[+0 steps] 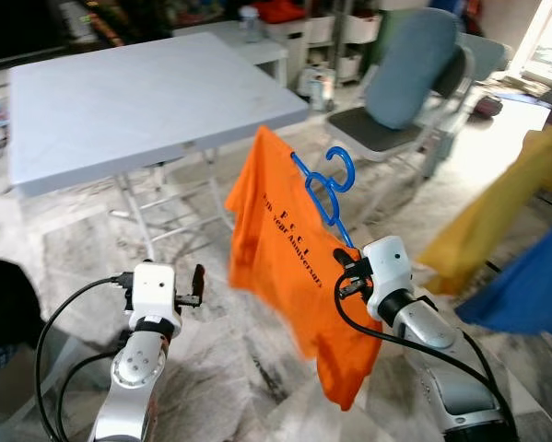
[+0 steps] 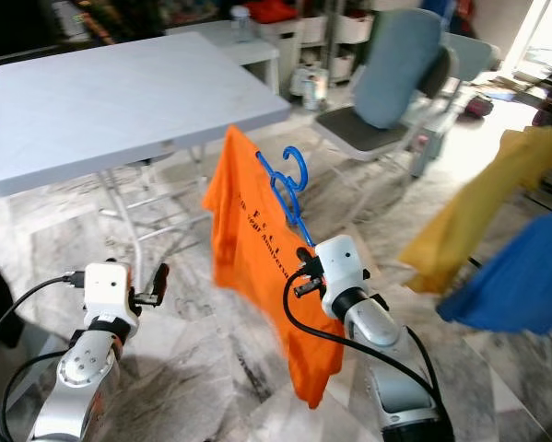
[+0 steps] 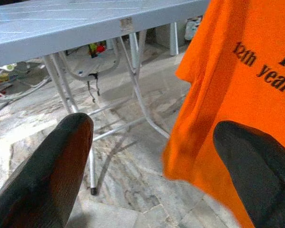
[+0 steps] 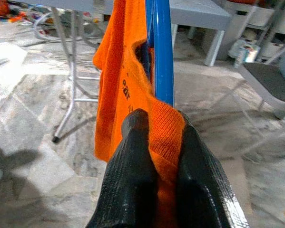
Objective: Hang hanger
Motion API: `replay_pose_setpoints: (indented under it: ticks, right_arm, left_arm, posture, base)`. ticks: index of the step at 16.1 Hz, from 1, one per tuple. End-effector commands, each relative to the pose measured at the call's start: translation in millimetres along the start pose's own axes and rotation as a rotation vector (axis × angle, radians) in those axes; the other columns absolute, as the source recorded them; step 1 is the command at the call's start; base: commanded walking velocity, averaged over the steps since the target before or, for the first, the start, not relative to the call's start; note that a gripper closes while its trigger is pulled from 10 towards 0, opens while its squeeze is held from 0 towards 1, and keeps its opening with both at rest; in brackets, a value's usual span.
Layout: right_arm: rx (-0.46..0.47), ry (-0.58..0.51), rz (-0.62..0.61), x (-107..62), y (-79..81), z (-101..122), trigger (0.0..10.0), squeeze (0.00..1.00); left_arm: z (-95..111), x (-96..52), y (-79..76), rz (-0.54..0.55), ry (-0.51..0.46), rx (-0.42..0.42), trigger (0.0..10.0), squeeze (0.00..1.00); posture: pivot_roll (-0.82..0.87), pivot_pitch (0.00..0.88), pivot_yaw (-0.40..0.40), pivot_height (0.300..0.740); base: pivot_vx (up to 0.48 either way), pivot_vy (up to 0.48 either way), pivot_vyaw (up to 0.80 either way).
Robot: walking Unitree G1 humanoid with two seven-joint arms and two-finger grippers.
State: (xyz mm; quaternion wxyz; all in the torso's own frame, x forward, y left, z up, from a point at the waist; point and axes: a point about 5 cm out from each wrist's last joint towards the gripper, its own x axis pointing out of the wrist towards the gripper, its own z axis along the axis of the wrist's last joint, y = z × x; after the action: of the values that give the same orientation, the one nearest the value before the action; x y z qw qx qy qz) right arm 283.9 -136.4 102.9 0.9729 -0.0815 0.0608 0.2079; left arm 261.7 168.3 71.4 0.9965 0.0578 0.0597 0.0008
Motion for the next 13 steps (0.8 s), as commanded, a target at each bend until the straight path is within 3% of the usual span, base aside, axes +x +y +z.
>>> replay_pose_setpoints:
  ticks: [1,4,9,13]
  right_arm:
    - [-0.026,-0.024,-0.005,0.1,-3.6,4.6,10.0,0.0]
    - [-0.048,0.031,0.03,-5.8,-6.5,-3.8,10.0,0.0]
    - [-0.147,0.085,0.085,-13.8,-6.3,-11.8,10.0,0.0]
    - [-0.178,0.086,0.102,-15.8,-6.3,-11.5,10.0,0.0]
  left_arm:
    - [2.0,2.7,-2.5,-0.026,0.0,0.019,10.0,0.0]
    - [5.7,9.2,-9.2,-0.061,-0.001,0.014,10.0,0.0]
    - [10.9,21.1,-10.5,-0.07,-0.003,-0.014,10.0,0.0]
    - [9.6,21.1,-16.7,-0.077,0.004,-0.045,10.0,0.0]
  posture:
    - [-0.05,0.0,0.004,0.74]
    - [-0.08,0.0,0.027,0.74]
    - [-0.12,0.0,0.033,0.74]
    - [-0.13,0.0,0.034,0.74]
  base:
    - [0.0,0.0,0.8]
    - [0.0,0.0,0.8]
    - [0.0,0.0,0.0]
    - [0.0,0.0,0.0]
